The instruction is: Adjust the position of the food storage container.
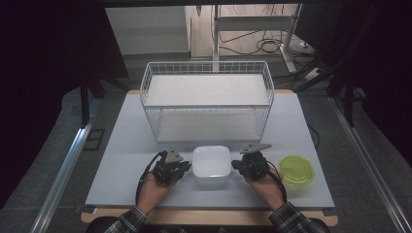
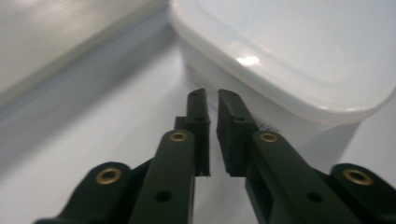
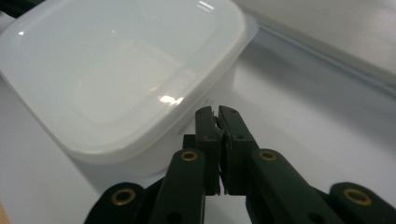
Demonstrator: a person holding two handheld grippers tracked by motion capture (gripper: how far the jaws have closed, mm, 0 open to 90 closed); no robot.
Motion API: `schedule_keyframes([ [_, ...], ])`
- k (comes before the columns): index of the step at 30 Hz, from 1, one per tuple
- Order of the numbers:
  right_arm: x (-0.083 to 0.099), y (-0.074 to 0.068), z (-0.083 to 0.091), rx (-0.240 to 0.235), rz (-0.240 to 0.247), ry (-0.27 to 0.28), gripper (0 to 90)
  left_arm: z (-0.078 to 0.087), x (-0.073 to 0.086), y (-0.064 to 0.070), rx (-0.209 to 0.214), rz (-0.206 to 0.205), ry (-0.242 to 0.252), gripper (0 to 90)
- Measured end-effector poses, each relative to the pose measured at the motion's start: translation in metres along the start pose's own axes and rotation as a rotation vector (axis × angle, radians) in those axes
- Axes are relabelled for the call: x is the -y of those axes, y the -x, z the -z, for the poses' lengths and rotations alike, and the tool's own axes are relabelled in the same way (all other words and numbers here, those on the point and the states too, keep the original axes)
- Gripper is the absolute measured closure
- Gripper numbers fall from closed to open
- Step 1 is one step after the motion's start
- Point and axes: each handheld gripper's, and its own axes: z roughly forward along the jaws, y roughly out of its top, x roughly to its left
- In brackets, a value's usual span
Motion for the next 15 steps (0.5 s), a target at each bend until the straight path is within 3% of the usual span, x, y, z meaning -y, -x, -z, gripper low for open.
schedule_keyframes([
  [3, 0.001, 0.000, 0.007, 0.020, 0.005, 0.015, 82.6, 0.009, 0.004, -0.005, 0.012, 0.009, 0.027, 75.3],
  [6, 0.004, 0.001, 0.018, 0.033, 0.008, 0.046, 71.8, 0.022, 0.009, -0.010, 0.031, 0.029, 0.067, 56.4],
  [7, 0.004, 0.001, 0.018, 0.033, 0.008, 0.046, 71.8, 0.022, 0.009, -0.010, 0.031, 0.029, 0.067, 51.9],
  [8, 0.007, 0.000, 0.025, 0.036, 0.014, 0.054, 60.8, 0.026, 0.014, -0.010, 0.047, 0.035, 0.070, 43.2],
  [12, 0.013, -0.001, 0.031, 0.016, 0.017, 0.054, 47.1, 0.029, 0.024, -0.003, 0.041, 0.018, 0.051, 29.3],
  [15, 0.017, -0.003, 0.034, -0.002, 0.027, 0.055, 41.2, 0.030, 0.026, 0.001, 0.062, 0.017, 0.046, 22.5],
])
